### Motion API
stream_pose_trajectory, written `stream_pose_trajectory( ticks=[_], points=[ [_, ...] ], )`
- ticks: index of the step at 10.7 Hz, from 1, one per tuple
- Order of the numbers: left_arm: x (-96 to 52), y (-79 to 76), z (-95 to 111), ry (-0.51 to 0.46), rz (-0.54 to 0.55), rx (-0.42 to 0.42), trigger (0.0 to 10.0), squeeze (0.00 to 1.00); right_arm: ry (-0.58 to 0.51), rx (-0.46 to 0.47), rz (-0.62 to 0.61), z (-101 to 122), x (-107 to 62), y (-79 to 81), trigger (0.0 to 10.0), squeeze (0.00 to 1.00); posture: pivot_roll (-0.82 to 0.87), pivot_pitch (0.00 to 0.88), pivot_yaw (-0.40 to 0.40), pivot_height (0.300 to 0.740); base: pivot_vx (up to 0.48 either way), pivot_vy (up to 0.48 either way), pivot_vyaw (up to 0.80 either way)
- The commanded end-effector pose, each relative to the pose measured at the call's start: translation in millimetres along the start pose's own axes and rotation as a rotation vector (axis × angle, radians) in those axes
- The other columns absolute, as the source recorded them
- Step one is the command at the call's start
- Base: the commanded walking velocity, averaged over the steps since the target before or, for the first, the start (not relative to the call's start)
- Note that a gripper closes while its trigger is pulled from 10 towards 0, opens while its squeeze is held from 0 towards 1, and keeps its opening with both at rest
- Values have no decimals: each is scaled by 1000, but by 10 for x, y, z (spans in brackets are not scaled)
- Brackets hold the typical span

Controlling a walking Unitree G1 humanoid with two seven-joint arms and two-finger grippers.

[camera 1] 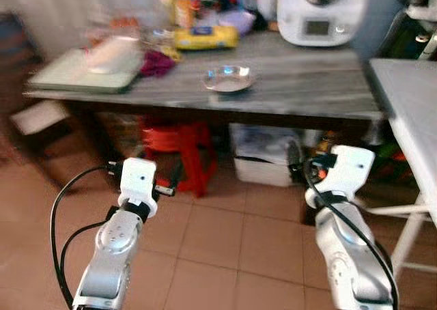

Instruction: Setting the table

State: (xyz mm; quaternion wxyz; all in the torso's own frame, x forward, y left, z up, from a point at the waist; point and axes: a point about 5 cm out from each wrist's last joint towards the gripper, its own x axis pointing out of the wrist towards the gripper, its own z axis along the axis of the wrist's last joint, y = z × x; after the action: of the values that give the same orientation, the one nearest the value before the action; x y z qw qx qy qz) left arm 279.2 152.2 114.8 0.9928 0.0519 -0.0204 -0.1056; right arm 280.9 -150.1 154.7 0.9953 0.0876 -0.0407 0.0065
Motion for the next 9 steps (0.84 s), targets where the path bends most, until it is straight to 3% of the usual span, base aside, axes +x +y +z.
stream_pose_trajectory(
  ticks=[1,3,9],
  points=[
    [16,4,52,-17,0,10,10000,0,6,4,-2,-17,6,1,10000,0,-82,81,102,740,0,0,0],
    [27,-34,47,-18,-18,1,10000,0,1,1,3,-4,24,8,10000,0,-85,80,95,740,0,0,0],
    [34,-64,36,-14,-25,-13,10000,0,-2,-2,-6,4,31,-15,10000,0,-94,81,89,740,0,-333,0]
  ],
)
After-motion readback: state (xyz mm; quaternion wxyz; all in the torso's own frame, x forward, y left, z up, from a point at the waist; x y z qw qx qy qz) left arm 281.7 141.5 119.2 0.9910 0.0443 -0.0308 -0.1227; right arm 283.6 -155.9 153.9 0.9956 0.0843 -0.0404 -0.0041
